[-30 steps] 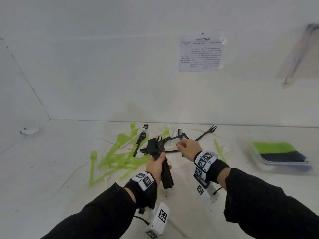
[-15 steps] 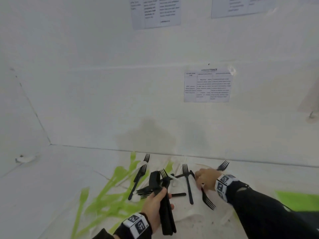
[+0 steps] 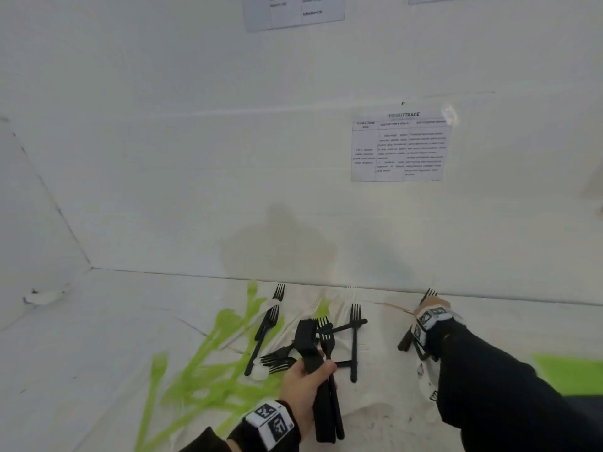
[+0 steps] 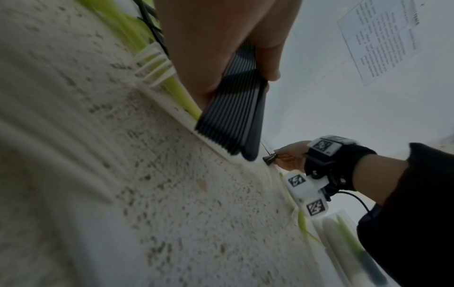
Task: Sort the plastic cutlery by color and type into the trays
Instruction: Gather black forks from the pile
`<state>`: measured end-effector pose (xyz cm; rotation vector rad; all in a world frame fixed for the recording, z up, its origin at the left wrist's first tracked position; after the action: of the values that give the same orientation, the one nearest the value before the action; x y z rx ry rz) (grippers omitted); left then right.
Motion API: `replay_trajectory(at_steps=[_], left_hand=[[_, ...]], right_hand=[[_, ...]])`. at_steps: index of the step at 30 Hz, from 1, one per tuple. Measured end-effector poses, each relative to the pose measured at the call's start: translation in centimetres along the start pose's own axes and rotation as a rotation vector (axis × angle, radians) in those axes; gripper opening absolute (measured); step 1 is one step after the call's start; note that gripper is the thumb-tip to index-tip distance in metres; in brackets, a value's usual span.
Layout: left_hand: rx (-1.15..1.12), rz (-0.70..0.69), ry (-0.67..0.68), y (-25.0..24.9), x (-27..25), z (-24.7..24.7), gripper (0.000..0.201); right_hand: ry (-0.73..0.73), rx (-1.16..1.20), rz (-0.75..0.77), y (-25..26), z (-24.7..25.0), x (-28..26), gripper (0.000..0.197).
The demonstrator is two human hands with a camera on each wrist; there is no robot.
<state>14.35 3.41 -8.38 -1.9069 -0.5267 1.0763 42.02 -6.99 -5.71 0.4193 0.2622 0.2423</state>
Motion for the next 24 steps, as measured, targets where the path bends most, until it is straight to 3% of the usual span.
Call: replay_trajectory(at_steps=[2, 9, 11, 18, 24], left_hand=[[-0.005, -0.005, -0.008, -0.1, 0.3, 0.2, 0.013], [0.027, -0.024, -0.035, 0.2, 1.5, 1.5, 0.015], [0.035, -0.042, -0.038, 0.2, 1.6, 1.7, 0.015], [0.036, -0.080, -0.051, 0.5, 1.7, 2.1, 0.014], [0.019, -0.097, -0.085, 0.7, 1.7, 3.0, 0.013]], right_hand=[[-0.073, 0.102, -0.029, 0.7, 0.0, 0.1, 0.032], [-0.085, 0.075, -0.009, 2.3, 0.3, -0.3, 0.038], [-0.044, 0.102, -0.035, 3.0, -0.3, -1.6, 0.036], [0.177, 0.001, 0.137, 6.7, -5.4, -8.0, 0.041], [0.138, -0.162, 0.203, 7.5, -4.5, -8.6, 0.031]])
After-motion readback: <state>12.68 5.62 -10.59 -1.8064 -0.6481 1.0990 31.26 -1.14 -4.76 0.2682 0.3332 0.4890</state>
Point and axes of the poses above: each hand's wrist, its own x-axis towards the middle knuckle, its own z-axis out of the back of the hand, y = z × x, the point moved 6 cm from there along x, towards the middle knuckle, and after that the axes turned 6 degrees about -y, right-handed, at the moved point
